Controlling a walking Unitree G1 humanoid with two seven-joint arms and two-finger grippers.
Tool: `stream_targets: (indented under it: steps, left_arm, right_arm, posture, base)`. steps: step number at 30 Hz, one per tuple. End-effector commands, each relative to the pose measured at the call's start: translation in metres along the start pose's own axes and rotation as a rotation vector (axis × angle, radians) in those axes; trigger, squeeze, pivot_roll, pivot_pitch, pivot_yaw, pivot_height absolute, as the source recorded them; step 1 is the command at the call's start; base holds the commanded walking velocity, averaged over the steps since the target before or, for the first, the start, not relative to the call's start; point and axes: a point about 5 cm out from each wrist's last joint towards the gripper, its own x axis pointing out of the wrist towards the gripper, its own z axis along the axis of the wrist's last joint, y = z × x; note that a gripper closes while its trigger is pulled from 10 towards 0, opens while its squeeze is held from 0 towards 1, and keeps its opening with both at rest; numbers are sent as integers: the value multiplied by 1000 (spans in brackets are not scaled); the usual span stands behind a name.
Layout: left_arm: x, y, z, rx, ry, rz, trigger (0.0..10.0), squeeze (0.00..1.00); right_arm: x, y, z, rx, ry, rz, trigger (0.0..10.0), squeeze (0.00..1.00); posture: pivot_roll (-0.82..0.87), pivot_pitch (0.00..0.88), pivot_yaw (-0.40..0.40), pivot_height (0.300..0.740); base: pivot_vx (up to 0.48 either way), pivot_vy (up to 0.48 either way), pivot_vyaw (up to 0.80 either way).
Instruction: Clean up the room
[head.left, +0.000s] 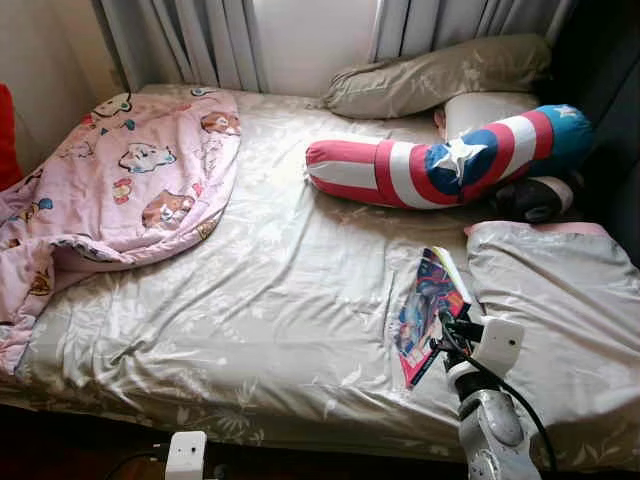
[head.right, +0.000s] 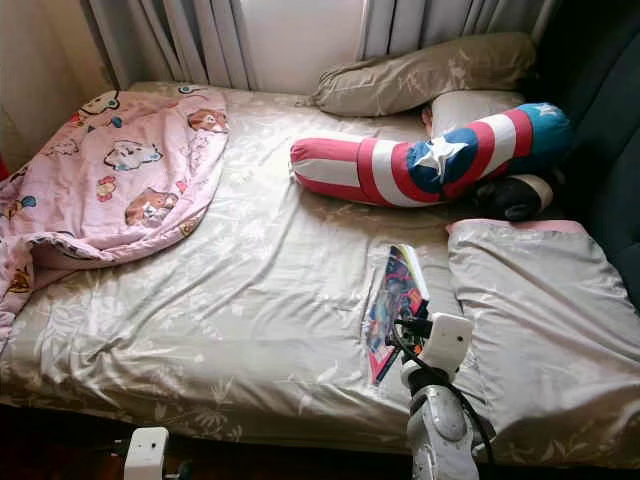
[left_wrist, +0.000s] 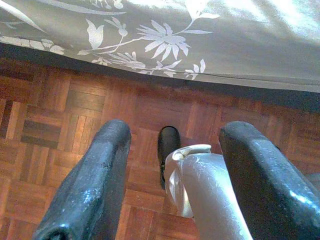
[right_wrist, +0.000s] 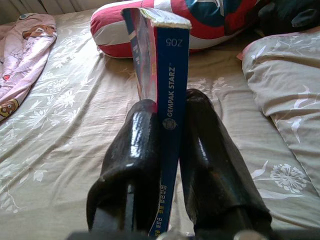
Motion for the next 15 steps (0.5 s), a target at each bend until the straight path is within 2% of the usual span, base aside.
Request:
stream_targets:
  steps: [1,6,11,15]
  left_arm:
    - [-1,2,-5,3,25,5,10000,0]
    - [-2,7,-7,3,30,15,10000,0]
    - [-3,9,-9,2,34,17,10000,0]
    - [-4,11,-11,4,37,17,10000,0]
  right_arm:
    - [3,2,8,6,-41,6,10000,0]
    - [3,1,8,1,-43,2,10000,0]
    - [4,-1,8,6,-40,-16,10000,0]
    - [4,-2,6,-10,-27,-23,10000,0]
  posture:
    - [152,75,-42,740]
    - [154,69,-43,740]
    - [153,62,-41,740]
    - [151,55,-36,740]
  base:
    - [0,0,0]
    - [0,0,0]
    - [278,0,0]
    - [316,0,-769]
